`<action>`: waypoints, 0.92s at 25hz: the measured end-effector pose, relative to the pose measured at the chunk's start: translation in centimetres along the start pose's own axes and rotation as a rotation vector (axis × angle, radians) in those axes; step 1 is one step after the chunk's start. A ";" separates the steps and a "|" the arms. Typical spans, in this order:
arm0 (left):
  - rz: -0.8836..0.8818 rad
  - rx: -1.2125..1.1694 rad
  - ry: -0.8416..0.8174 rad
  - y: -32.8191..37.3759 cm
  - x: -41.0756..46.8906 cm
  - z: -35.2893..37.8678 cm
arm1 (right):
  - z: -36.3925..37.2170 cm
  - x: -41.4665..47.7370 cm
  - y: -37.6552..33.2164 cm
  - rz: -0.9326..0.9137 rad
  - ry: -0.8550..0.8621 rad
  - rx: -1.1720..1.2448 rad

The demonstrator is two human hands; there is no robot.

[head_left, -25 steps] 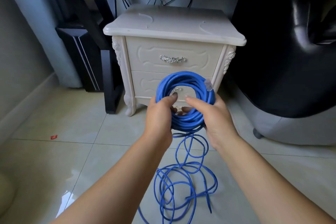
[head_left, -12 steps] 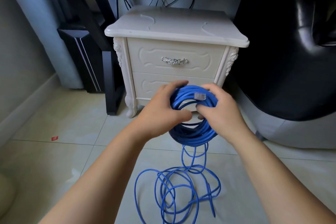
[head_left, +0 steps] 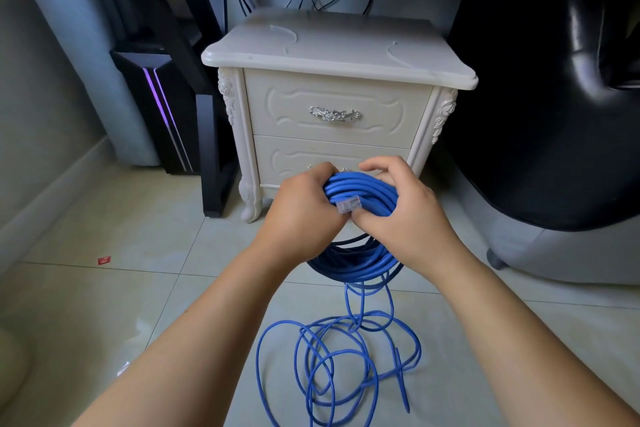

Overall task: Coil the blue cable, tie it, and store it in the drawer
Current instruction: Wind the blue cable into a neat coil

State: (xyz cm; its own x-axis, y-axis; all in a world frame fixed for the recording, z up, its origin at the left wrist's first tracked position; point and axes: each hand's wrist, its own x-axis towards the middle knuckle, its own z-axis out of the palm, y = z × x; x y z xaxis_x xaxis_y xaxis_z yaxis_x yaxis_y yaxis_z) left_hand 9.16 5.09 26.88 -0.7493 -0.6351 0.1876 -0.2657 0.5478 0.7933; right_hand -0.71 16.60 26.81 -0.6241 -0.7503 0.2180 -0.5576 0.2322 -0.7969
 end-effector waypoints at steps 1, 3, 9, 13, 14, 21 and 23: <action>-0.057 -0.068 0.020 -0.1 0.1 -0.1 | -0.2 0.0 0.0 0.022 -0.016 0.040; -0.204 -0.288 0.060 -0.5 0.6 -0.3 | -0.6 0.0 0.0 0.068 -0.047 0.124; -0.474 -0.865 0.186 -0.1 0.8 -0.2 | 1.7 -0.1 0.3 0.318 0.025 0.567; -0.555 -1.096 0.270 0.8 0.3 0.8 | 3.4 -0.3 -0.5 0.385 0.114 0.827; -0.544 -1.117 0.271 0.9 0.1 1.1 | 3.7 -0.3 -0.5 0.407 0.146 0.852; -0.381 -0.791 -0.347 -0.3 -0.4 0.2 | 1.7 1.2 1.2 0.490 0.352 0.776; -0.326 -0.874 -0.443 -0.5 0.0 -0.8 | 0.5 1.8 1.5 0.434 0.346 0.678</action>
State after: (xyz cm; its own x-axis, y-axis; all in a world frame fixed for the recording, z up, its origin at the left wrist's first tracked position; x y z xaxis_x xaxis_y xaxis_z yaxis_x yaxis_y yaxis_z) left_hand 9.78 4.40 26.98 -0.9233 -0.3269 -0.2017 -0.0951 -0.3141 0.9446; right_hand -2.37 15.34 25.78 -0.8982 -0.4255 -0.1106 0.1440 -0.0470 -0.9885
